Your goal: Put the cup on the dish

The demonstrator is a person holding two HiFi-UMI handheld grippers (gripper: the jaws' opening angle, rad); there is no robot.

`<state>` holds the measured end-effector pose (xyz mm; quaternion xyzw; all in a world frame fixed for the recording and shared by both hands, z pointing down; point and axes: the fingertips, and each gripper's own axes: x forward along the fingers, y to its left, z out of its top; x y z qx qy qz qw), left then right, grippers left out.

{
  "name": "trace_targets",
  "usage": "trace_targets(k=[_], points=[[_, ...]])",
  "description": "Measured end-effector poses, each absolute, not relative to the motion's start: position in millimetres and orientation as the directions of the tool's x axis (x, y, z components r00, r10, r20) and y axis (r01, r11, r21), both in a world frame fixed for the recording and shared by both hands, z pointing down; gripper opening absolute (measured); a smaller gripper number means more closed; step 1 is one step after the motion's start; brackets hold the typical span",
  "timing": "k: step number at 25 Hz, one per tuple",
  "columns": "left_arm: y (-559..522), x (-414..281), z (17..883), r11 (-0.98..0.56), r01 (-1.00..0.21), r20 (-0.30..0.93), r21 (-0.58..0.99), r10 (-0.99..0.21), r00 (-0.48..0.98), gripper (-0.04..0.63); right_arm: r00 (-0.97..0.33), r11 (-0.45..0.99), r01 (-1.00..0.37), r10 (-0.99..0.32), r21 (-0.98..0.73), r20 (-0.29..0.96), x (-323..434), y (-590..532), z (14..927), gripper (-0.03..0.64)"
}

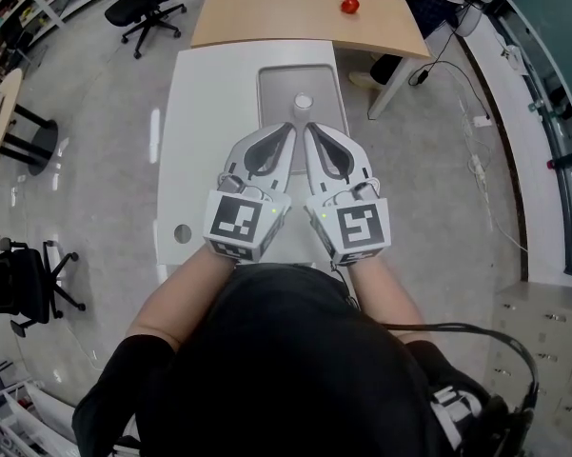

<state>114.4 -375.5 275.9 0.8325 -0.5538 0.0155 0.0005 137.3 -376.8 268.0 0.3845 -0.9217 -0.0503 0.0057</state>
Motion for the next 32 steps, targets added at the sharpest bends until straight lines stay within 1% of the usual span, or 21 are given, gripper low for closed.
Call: trace_targets(k=[12,25,32], points=[[-349,124,263,-0.365,-0.931,0.003,-0.010,-0.931,0.365,0.006,-0.719,0.713,-0.694,-0.693,0.103,-0.047,157,-361,260,0.012],[-339,122,262,-0.349,-0.937,0.005,-0.020,-0.937,0.349,0.006,-0.738,0.731,-0.674,-0.671,0.109,-0.069,146,-350,256,0.012],[-343,117,263,-0.360,-0.933,-0.001,0.011,-0.933,0.360,0.006,-0.739,0.731,-0.673,-0.670,0.112,-0.072,138,-356,253,0.012]])
